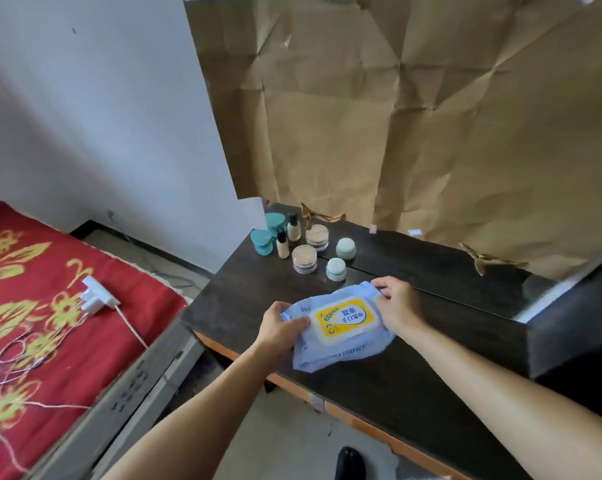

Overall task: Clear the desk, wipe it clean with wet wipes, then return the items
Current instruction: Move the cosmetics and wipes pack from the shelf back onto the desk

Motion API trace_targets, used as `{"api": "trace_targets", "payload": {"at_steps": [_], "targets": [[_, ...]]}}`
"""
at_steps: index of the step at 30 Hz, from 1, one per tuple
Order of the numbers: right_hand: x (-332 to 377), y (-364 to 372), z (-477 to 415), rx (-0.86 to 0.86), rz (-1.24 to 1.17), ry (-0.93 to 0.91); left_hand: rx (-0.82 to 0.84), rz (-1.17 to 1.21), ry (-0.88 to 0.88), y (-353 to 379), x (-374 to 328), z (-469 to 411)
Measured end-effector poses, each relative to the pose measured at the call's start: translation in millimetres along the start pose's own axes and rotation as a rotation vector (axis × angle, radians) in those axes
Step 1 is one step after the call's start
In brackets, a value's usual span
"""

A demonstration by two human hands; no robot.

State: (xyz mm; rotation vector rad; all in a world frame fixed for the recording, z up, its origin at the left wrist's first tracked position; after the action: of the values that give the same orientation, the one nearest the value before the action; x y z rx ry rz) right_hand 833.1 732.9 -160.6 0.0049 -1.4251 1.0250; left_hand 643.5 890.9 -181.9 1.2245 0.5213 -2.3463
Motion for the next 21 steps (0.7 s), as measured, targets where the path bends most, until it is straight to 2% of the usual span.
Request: {"api": "trace_targets", "payload": {"at_steps": [4,12,16,21], "targets": [[14.6,74.0,-56.0,0.173,0.084,0.020,-0.082,-0.036,-0.135,-49.0,24.9,-26.6],[71.2,175.8,-132.4,0.381,0.264,-0.065,-0.232,0.076,-0.244,-126.7,48.6,-64.5],[96.3,216.9,-161.9,0.407,0.278,-0.104,-0.260,0.063,-0.286,-158.8,59.3,-92.2],[110.7,263.9,-191.7,0.381,0.281,-0.043,-0.189,0.017,-0.324,-195.5,74.0,-136.8]]}}
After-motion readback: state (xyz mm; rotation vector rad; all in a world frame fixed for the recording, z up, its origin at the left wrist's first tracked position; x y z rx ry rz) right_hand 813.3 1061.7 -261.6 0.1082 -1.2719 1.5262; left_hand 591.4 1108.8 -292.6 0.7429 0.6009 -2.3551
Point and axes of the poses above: each hand's wrist, its own z-axis away from the middle knuckle, its own y-axis out of the palm, x = y × z, the point moved 7 cm from there along -z, towards the middle knuckle, and after that the axes turned 11 degrees about x, right-handed, at the moved point
